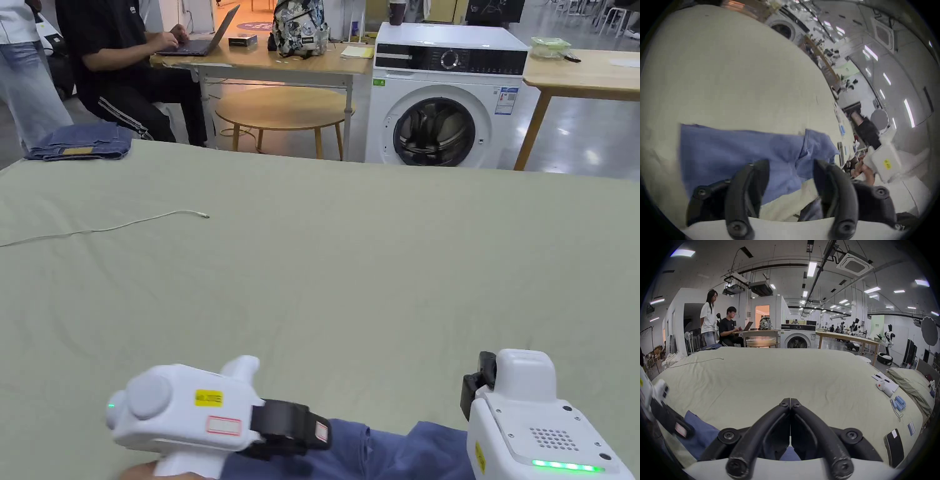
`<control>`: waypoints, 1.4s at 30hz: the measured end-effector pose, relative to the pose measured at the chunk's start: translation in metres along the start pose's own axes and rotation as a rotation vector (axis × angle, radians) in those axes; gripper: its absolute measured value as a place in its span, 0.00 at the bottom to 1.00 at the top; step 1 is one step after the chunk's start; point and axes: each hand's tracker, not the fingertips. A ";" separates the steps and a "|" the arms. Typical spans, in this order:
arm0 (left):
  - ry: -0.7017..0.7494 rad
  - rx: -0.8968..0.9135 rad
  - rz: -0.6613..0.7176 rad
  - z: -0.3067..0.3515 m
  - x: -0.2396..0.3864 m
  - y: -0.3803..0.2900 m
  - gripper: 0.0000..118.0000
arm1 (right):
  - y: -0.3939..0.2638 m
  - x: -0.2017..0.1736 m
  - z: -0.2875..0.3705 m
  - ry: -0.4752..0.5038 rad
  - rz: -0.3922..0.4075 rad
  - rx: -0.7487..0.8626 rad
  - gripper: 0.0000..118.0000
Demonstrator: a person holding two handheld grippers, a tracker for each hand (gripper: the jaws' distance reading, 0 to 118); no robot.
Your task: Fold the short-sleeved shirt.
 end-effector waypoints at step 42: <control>0.053 0.182 0.103 0.126 -0.092 -0.008 0.03 | 0.007 -0.018 0.007 0.031 0.032 0.017 0.00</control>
